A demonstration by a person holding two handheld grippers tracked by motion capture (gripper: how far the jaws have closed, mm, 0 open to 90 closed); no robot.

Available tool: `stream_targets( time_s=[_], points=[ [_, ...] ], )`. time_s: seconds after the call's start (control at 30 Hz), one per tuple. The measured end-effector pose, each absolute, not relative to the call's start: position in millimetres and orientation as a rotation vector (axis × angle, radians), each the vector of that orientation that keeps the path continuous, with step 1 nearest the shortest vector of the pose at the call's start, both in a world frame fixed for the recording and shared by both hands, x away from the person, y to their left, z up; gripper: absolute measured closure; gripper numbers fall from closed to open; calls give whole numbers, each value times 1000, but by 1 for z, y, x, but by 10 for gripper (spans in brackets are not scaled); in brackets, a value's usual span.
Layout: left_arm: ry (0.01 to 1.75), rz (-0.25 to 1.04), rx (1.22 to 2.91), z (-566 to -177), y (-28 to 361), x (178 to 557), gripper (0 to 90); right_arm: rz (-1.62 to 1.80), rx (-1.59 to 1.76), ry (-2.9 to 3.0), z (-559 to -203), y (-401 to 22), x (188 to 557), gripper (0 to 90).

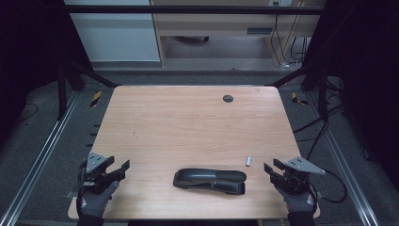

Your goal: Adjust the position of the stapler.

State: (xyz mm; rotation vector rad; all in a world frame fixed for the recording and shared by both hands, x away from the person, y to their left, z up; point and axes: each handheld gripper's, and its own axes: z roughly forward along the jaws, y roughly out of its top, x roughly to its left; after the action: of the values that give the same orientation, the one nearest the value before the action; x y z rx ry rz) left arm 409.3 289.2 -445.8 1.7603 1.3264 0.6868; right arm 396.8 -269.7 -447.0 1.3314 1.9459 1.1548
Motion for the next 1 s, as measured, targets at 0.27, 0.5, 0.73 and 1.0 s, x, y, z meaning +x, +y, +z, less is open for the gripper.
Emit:
stream_targets(
  time_s=[0.27, 0.5, 0.73, 1.0],
  points=[
    [1251, 724, 1823, -437, 274, 405, 506, 1141, 1292, 2058, -452, -262, 396, 829],
    [1205, 765, 1875, -434, 263, 401, 609, 1157, 1240, 2139, -455, -253, 393, 900],
    [1189, 755, 1884, -437, 259, 399, 618, 1199, 1175, 2239, -463, -237, 383, 900],
    [1162, 753, 1879, -441, 258, 398, 605, 1206, 1125, 2293, -474, -217, 373, 900]
  ],
)
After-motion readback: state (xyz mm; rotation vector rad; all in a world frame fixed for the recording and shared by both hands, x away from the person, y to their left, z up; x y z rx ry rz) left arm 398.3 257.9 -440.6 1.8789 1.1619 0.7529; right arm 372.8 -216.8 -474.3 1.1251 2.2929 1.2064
